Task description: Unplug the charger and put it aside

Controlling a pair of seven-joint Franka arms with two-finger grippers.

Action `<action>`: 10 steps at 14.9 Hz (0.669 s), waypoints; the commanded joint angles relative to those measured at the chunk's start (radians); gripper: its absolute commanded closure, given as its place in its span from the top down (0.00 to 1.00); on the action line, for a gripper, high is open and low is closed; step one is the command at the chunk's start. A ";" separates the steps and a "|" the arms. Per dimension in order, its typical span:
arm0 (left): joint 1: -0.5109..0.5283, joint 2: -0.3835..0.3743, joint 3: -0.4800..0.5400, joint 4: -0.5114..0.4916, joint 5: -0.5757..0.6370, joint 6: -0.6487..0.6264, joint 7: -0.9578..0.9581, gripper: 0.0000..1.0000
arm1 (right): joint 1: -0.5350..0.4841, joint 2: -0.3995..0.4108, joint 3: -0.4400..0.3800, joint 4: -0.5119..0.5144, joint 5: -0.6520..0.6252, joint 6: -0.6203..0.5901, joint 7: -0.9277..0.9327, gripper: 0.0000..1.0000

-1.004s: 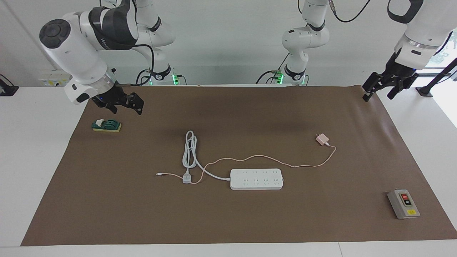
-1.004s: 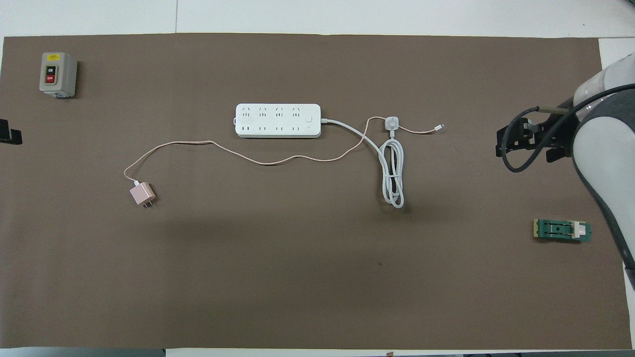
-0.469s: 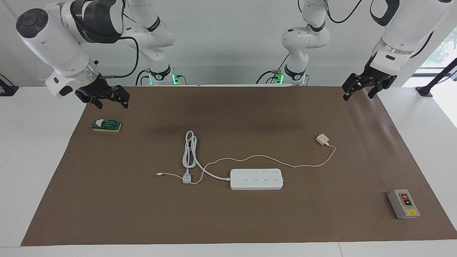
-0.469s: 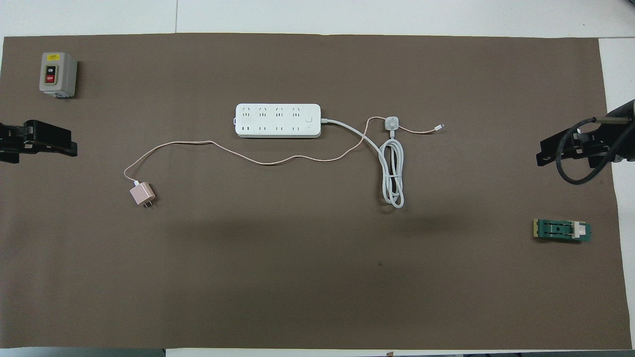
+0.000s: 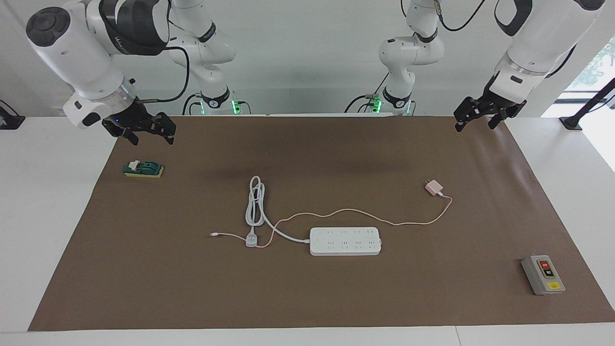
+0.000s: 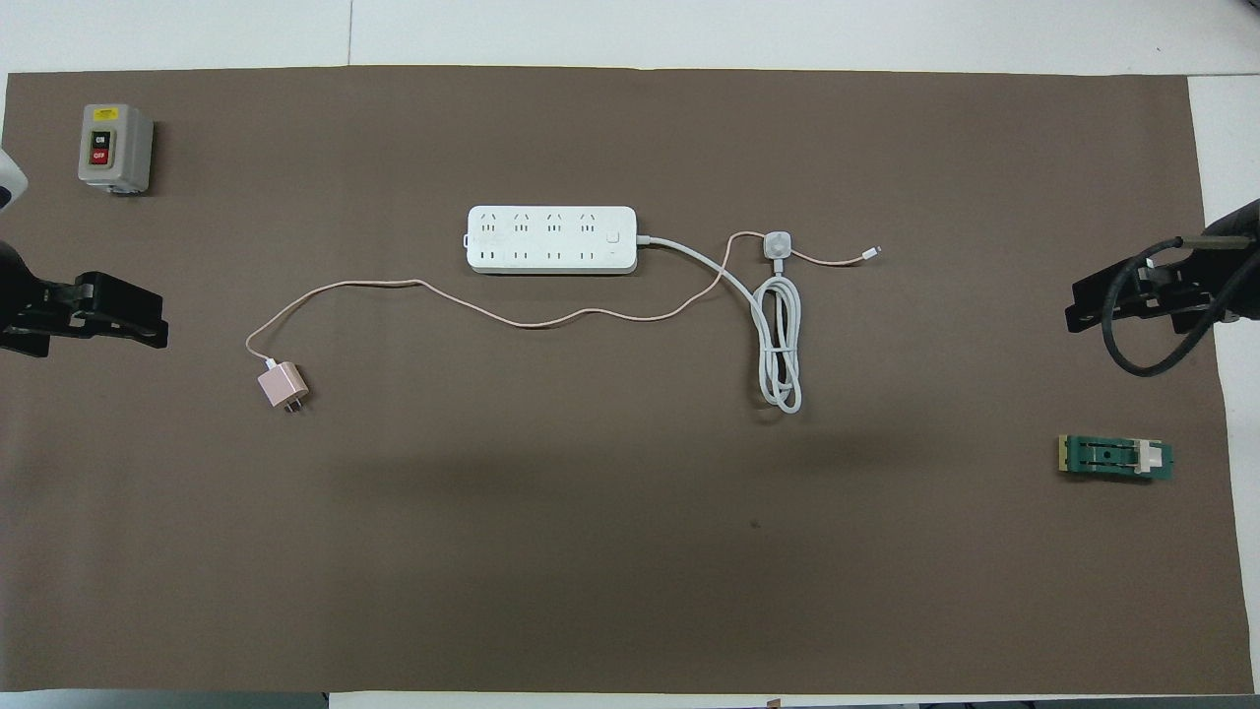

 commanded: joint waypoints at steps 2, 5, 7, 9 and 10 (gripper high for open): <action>-0.005 0.010 -0.005 0.022 0.026 0.011 -0.010 1.00 | -0.004 -0.013 0.016 0.009 -0.022 -0.046 -0.013 1.00; -0.003 0.005 -0.005 0.022 0.022 0.046 -0.010 1.00 | -0.013 -0.028 0.016 0.006 -0.022 -0.072 -0.015 1.00; -0.003 0.008 -0.005 0.022 0.002 0.057 -0.011 1.00 | -0.029 -0.030 0.016 -0.005 -0.022 -0.071 -0.012 1.00; -0.002 0.007 -0.005 0.020 0.000 0.066 -0.005 1.00 | -0.027 -0.019 0.016 -0.011 -0.036 -0.039 -0.016 1.00; -0.002 0.007 -0.005 0.020 -0.003 0.066 -0.002 1.00 | -0.038 -0.014 0.018 -0.017 -0.036 -0.033 -0.016 1.00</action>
